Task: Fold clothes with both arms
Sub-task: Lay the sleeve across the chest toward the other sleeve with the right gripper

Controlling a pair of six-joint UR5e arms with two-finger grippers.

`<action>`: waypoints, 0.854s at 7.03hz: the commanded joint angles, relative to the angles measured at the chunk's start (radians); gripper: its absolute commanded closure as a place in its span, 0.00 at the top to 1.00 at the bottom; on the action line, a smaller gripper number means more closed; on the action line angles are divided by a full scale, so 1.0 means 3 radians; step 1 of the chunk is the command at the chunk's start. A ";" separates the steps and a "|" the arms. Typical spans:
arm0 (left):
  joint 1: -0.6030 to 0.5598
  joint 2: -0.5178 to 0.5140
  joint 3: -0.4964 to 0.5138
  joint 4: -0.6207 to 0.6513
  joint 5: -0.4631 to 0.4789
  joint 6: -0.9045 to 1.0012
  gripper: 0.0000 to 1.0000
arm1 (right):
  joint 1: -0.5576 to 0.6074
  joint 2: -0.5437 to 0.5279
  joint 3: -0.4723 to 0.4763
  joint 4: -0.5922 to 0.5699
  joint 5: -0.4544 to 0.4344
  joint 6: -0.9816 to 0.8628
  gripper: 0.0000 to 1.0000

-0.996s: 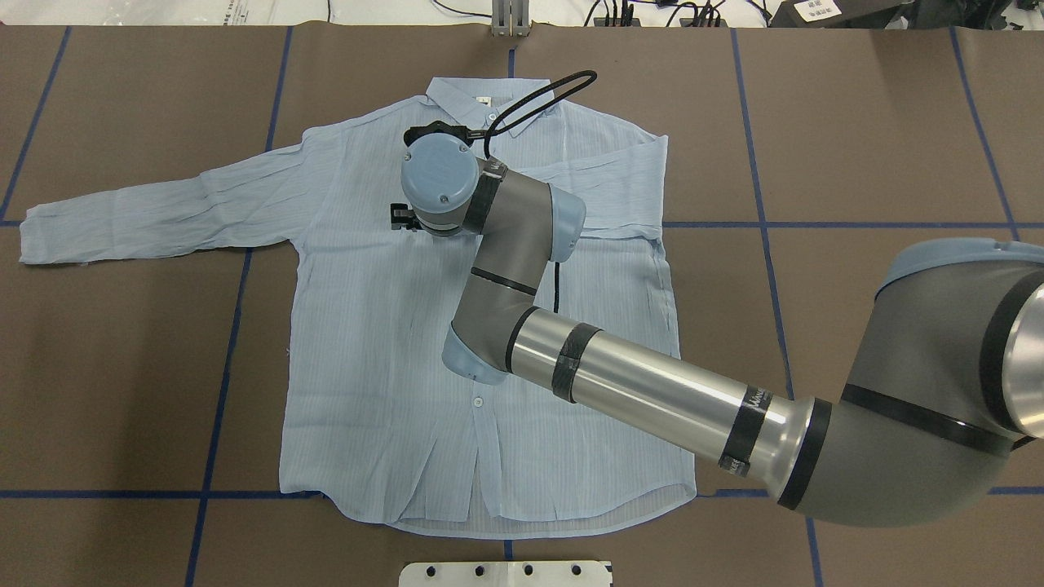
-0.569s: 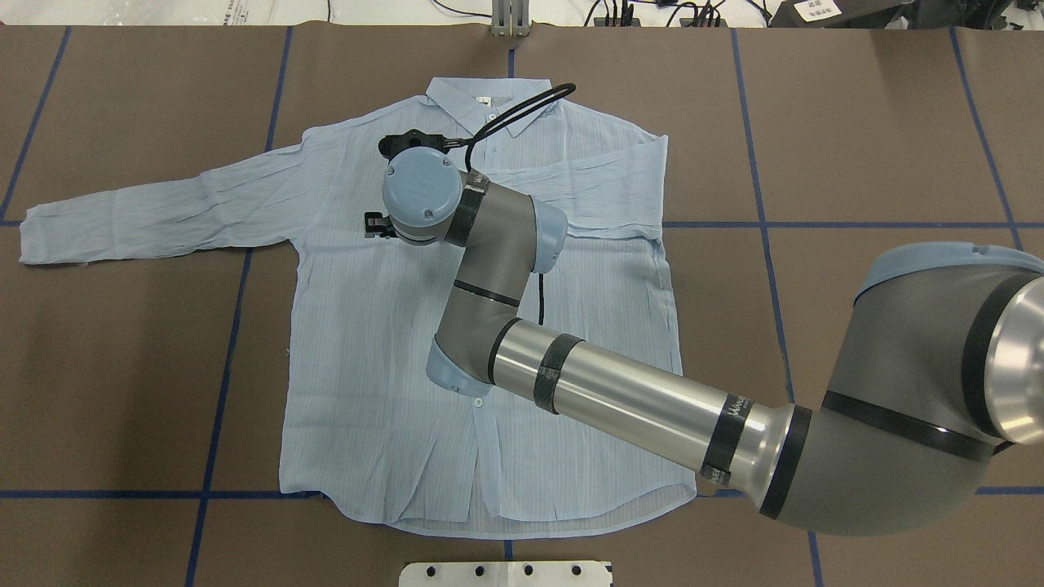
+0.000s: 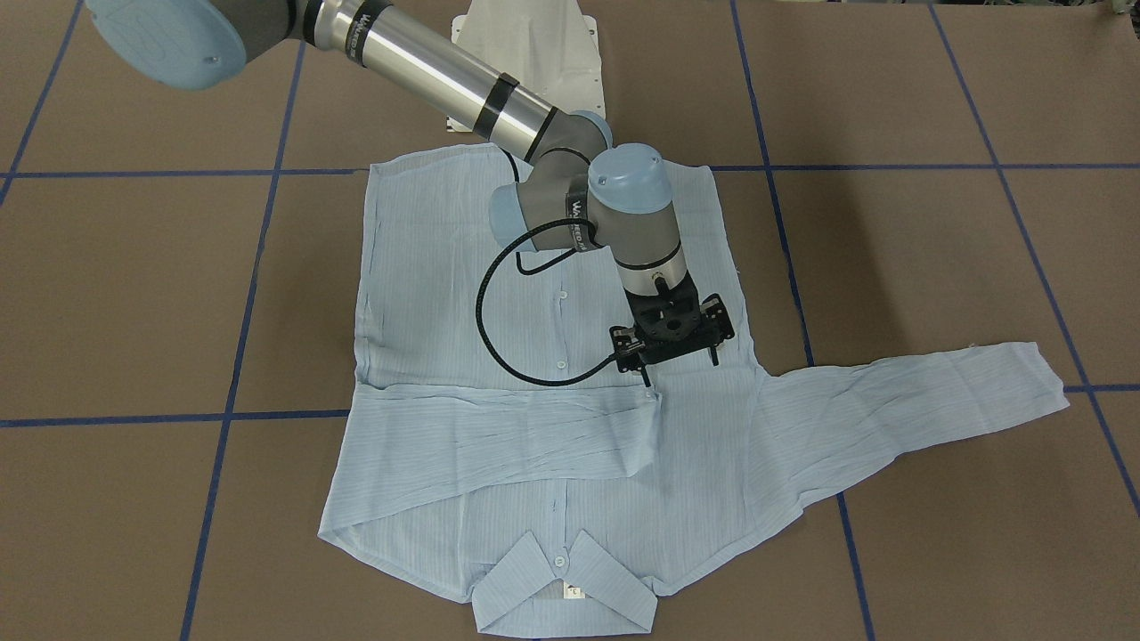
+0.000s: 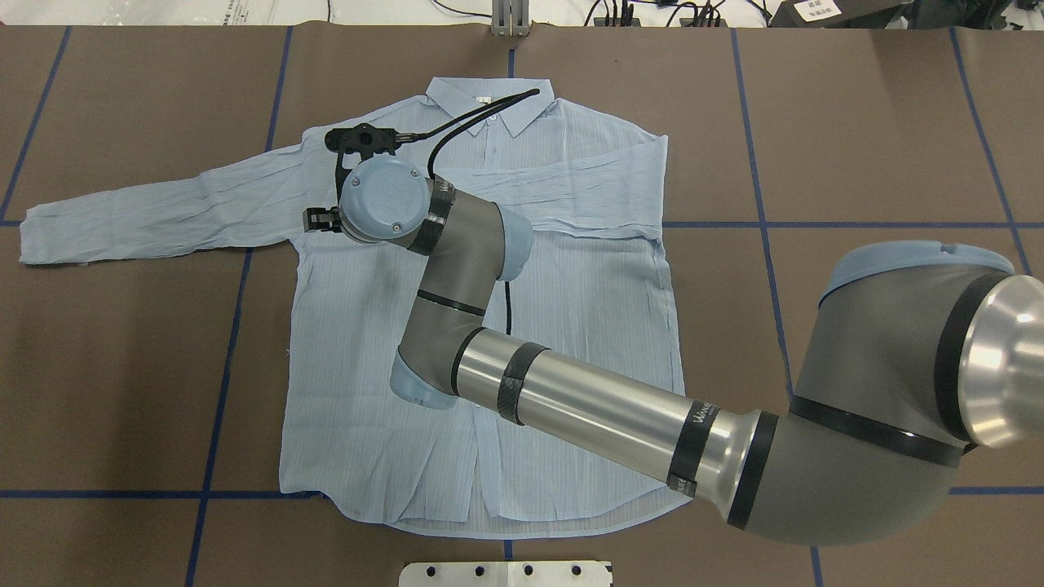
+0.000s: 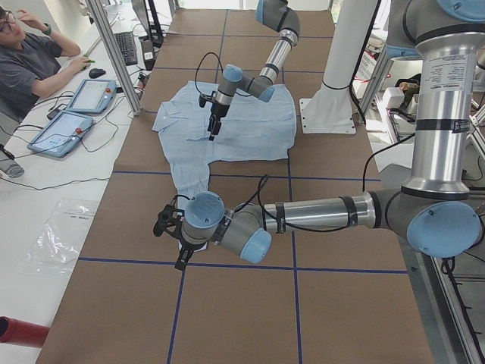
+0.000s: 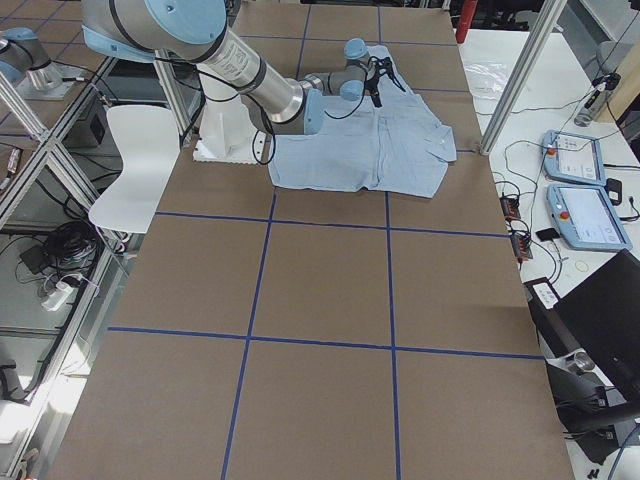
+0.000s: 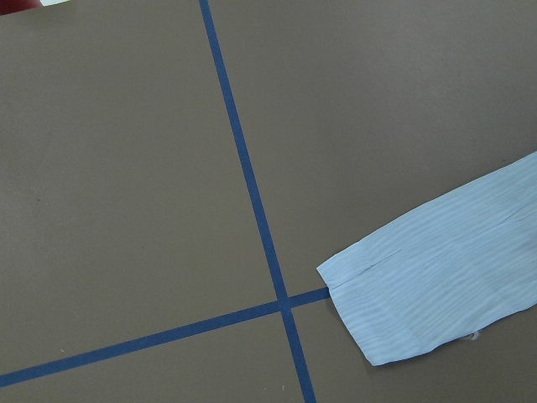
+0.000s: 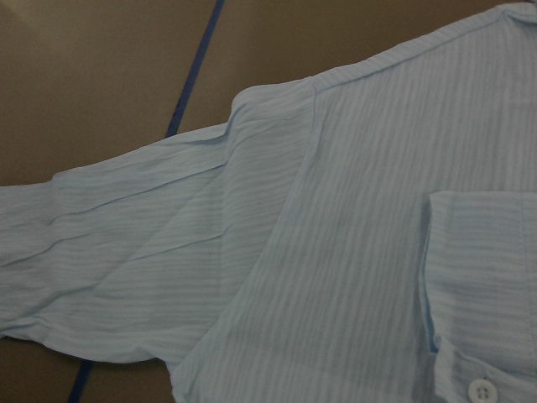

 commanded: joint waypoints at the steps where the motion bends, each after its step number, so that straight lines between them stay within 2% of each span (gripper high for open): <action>1: 0.0000 -0.0006 0.0015 -0.0041 0.0005 -0.0071 0.99 | -0.0022 0.0052 0.0023 -0.0110 -0.0014 0.0011 0.99; 2: 0.0005 -0.0021 0.0005 -0.0057 0.0061 -0.0224 0.99 | -0.0017 0.0052 0.0317 -0.0654 -0.0008 0.0041 0.99; 3: 0.0030 -0.0026 0.0000 -0.0173 0.0294 -0.0549 0.99 | 0.0003 0.0052 0.0730 -0.1327 0.0017 0.0041 0.99; 4: 0.0167 0.0009 0.0010 -0.0468 0.0413 -0.0958 0.99 | 0.0059 0.0052 0.1018 -0.1865 0.0123 0.0052 0.99; 6: 0.0631 0.0182 0.0020 -0.1051 0.0882 -0.1786 0.99 | 0.0354 -0.0024 0.1478 -0.2863 0.0516 -0.0070 1.00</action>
